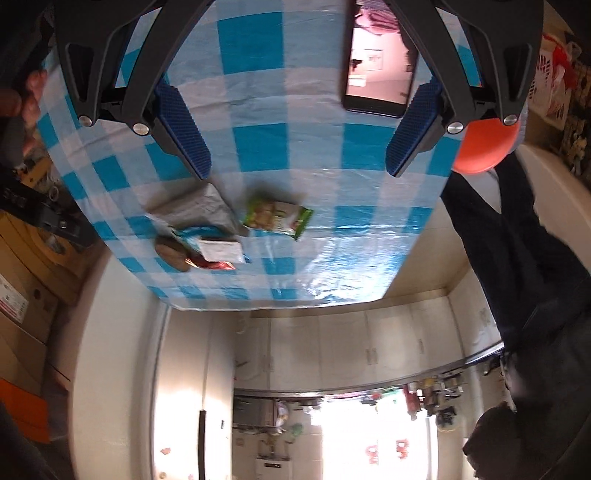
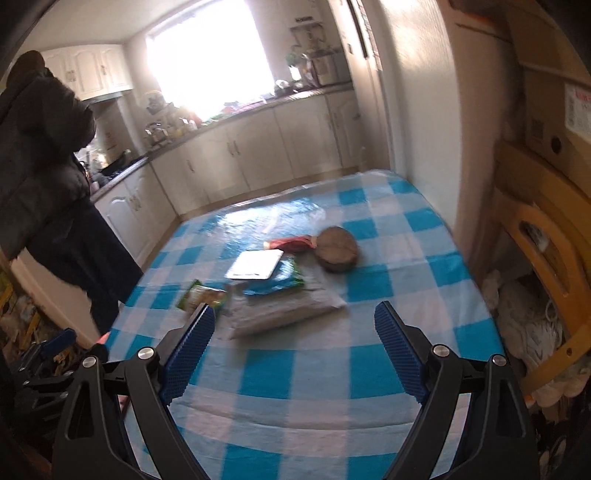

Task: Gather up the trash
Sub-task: 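Grasp the green pea snack bag with the left tool while the right tool grasps the round brown flatbread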

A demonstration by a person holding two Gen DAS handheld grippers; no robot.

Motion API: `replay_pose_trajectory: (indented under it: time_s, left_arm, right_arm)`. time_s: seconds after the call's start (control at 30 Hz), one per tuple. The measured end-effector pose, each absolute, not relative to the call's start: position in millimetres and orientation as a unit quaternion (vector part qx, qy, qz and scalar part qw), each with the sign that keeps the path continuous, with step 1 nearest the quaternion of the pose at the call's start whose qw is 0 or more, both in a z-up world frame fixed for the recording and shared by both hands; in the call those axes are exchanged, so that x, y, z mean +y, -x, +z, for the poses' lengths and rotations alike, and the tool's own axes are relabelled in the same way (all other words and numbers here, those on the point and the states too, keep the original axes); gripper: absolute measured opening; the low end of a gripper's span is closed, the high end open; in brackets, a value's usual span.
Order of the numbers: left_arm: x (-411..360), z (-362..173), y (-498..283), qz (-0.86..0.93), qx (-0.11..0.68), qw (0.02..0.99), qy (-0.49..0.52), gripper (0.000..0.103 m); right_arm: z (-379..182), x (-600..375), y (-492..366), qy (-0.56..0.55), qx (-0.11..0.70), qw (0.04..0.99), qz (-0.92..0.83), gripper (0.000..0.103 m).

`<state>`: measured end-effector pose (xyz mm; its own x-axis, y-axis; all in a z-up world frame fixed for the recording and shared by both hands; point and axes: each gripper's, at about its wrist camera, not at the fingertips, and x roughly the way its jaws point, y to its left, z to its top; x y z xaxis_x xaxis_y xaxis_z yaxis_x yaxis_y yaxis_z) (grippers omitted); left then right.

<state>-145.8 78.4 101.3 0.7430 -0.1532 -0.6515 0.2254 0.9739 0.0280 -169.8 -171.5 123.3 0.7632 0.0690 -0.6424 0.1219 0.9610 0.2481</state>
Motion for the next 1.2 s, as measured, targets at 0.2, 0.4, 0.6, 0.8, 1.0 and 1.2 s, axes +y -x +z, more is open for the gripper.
replay_pose_trajectory:
  time_s: [0.2,0.4,0.6,0.8,1.0,1.2]
  left_arm:
    - [72.4,92.3,123.9,-0.105,0.363,0.923,-0.072,0.096]
    - [69.7,85.3,87.1,-0.110,0.397,0.910,-0.042,0.096]
    - [70.7,70.5,51.1,-0.091,0.427,0.900,0.007,0.096]
    - [68.2,54.5,25.0,-0.060,0.455,0.887,0.051,0.096]
    - [60.7,47.2,3.5,-0.028,0.463,0.884,0.063,0.096]
    - [51.9,25.8,-12.5,-0.003,0.485,0.870,0.089,0.096]
  right_arm:
    - [105.0,-186.9,159.2,-0.167,0.364,0.916,-0.005,0.088]
    - [96.5,-191.8,133.0,-0.154,0.374,0.914,-0.002,0.088]
    - [82.9,-205.2,85.7,-0.129,0.394,0.910,-0.001,0.087]
    - [61.6,-211.0,40.3,-0.100,0.421,0.901,0.007,0.082]
    - [44.1,-219.9,14.1,-0.112,0.437,0.892,0.014,0.082]
    - [39.0,-221.0,1.6,-0.113,0.442,0.889,0.029,0.082]
